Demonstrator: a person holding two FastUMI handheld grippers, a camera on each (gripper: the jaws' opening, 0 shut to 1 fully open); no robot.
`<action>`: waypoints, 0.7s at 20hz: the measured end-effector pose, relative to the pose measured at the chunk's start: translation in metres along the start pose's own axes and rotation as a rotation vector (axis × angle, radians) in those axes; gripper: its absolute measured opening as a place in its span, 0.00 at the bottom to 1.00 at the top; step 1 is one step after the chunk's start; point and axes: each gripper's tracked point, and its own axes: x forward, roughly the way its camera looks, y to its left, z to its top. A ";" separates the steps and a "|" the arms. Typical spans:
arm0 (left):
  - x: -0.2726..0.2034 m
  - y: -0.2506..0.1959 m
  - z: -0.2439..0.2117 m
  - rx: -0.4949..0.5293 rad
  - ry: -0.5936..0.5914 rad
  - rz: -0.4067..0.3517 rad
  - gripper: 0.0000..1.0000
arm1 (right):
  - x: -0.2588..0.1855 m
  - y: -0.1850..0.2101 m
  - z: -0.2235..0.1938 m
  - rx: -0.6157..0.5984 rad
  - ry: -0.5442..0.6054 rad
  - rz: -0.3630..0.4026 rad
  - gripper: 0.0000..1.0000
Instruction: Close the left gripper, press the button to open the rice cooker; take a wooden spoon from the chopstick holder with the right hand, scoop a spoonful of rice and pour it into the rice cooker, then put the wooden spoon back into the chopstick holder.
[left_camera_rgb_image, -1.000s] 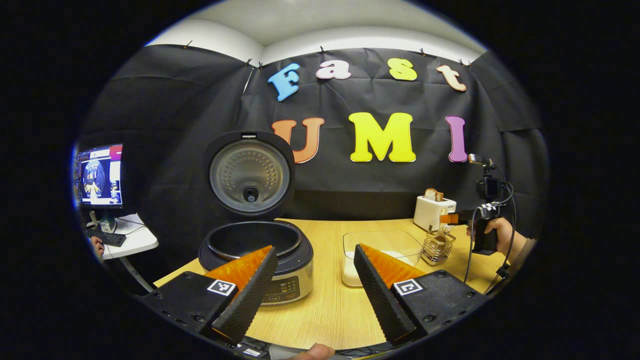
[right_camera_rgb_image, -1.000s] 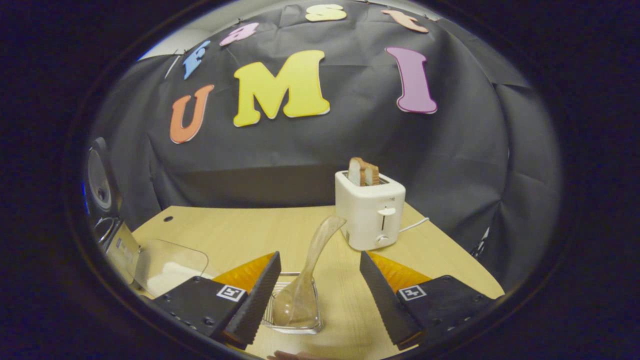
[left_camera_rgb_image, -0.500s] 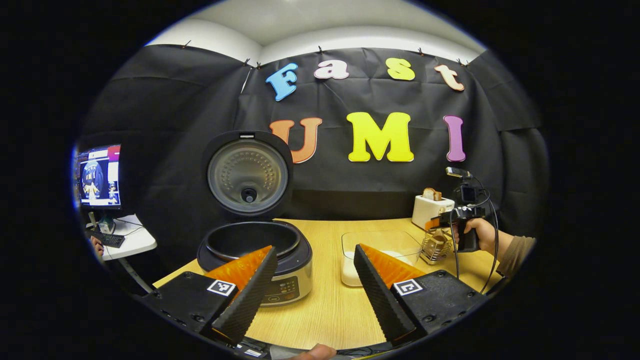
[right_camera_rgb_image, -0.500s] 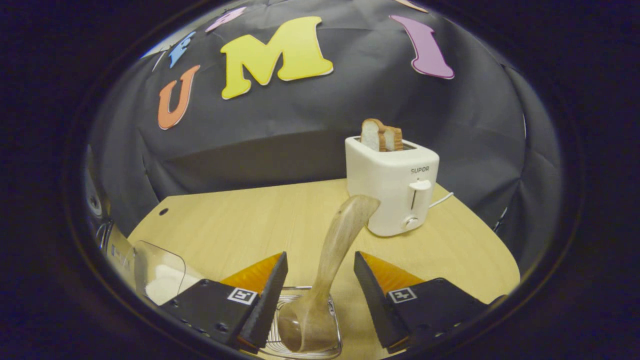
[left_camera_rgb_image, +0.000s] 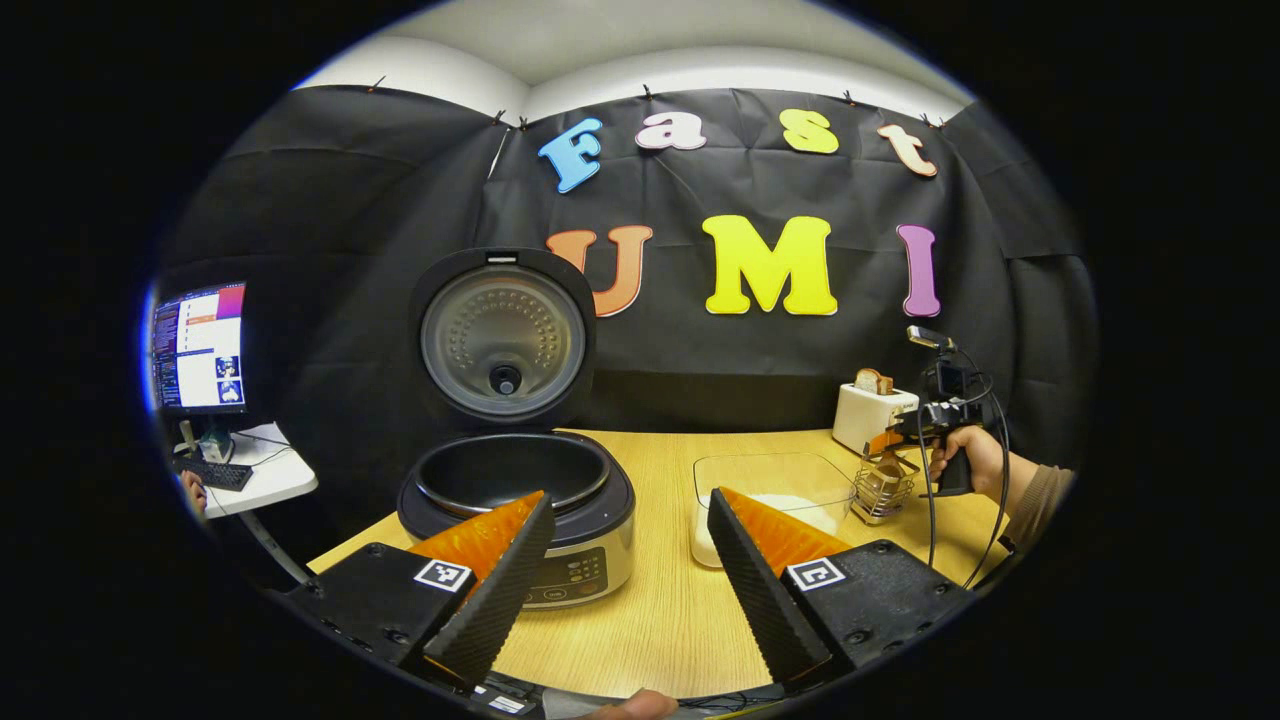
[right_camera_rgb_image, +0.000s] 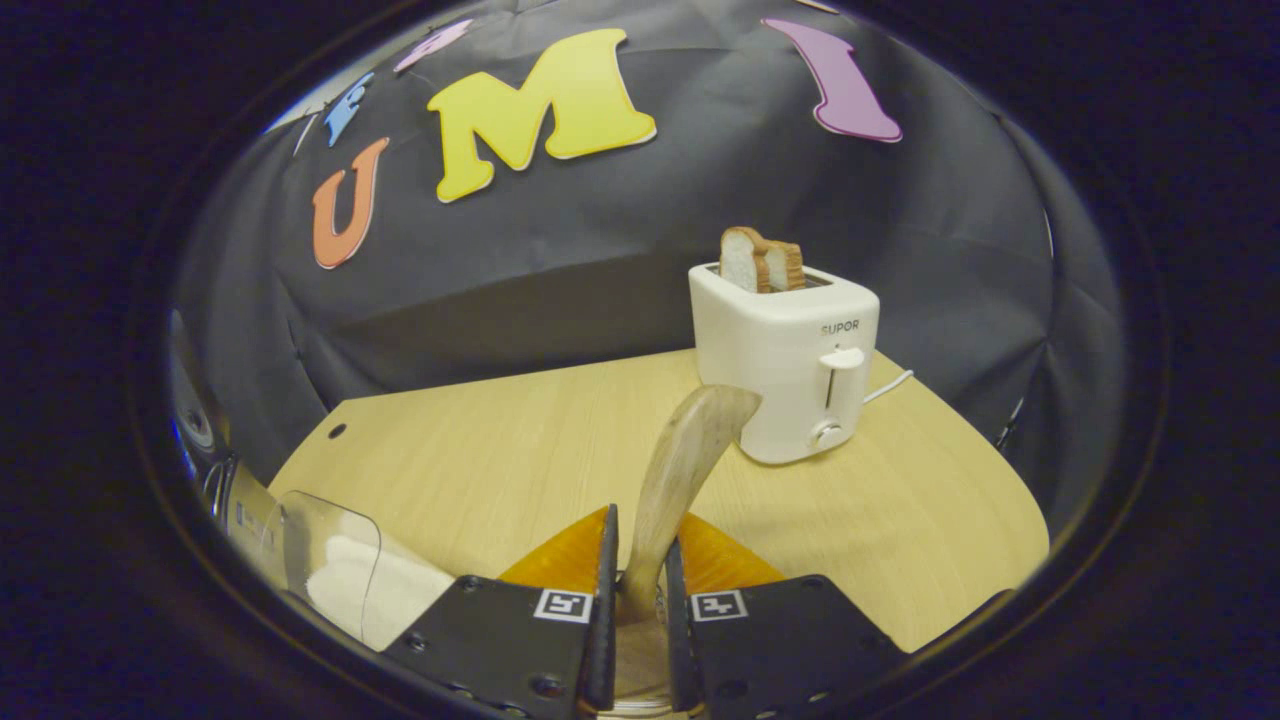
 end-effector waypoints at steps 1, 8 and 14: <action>0.000 0.000 0.001 -0.001 -0.004 0.002 0.98 | -0.006 0.002 0.001 -0.003 -0.005 0.016 0.21; -0.004 -0.002 0.001 0.001 0.007 0.001 1.00 | -0.052 0.003 0.004 -0.041 -0.017 0.047 0.12; -0.007 0.000 0.005 0.008 -0.006 0.001 0.98 | -0.063 0.020 0.015 -0.093 -0.068 0.059 0.12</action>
